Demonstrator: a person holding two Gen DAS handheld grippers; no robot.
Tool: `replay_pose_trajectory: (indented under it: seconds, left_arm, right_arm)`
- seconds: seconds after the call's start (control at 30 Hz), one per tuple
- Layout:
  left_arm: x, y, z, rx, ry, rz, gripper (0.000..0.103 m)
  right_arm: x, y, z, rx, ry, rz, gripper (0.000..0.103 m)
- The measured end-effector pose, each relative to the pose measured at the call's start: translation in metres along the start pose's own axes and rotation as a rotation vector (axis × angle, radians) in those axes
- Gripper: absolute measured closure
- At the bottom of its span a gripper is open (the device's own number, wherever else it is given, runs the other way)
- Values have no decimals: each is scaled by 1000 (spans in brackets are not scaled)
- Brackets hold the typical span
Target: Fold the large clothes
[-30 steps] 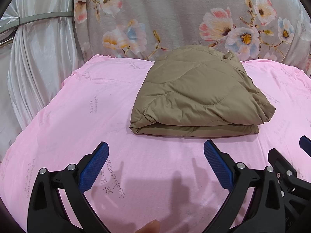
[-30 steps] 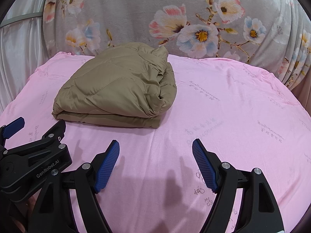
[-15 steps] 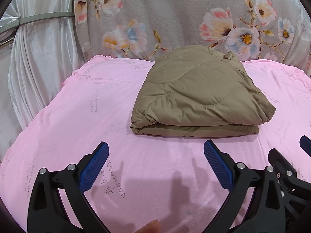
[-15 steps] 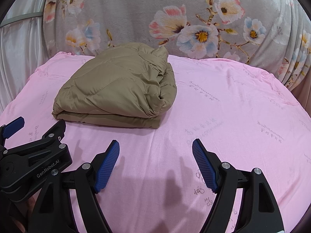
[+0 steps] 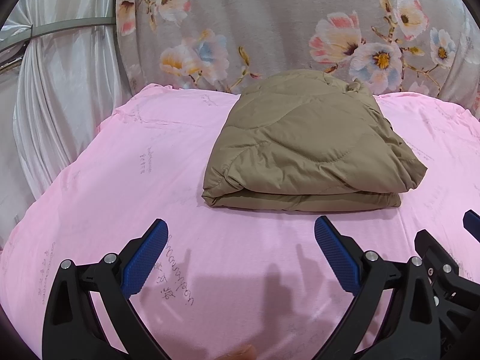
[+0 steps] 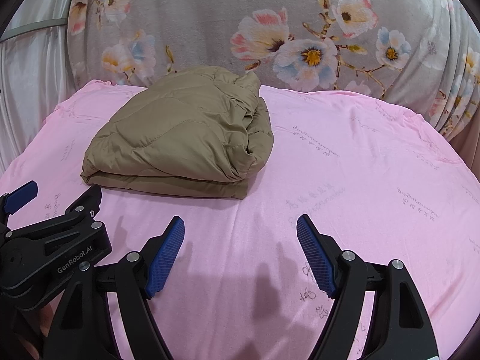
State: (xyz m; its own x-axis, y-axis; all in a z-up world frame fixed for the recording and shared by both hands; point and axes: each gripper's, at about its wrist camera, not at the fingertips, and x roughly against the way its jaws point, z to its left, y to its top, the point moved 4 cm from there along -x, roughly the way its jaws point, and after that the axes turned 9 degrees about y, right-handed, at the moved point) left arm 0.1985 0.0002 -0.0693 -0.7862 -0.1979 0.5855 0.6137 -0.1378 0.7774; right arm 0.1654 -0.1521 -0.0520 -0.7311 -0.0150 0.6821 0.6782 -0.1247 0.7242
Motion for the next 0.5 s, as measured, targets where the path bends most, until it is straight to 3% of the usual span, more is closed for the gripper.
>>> replay_pose_trajectory:
  seconds: [0.5]
  left_arm:
    - [0, -3, -4, -4, -2, 11, 7]
  right_arm:
    - [0, 0, 0, 0, 0, 0, 28]
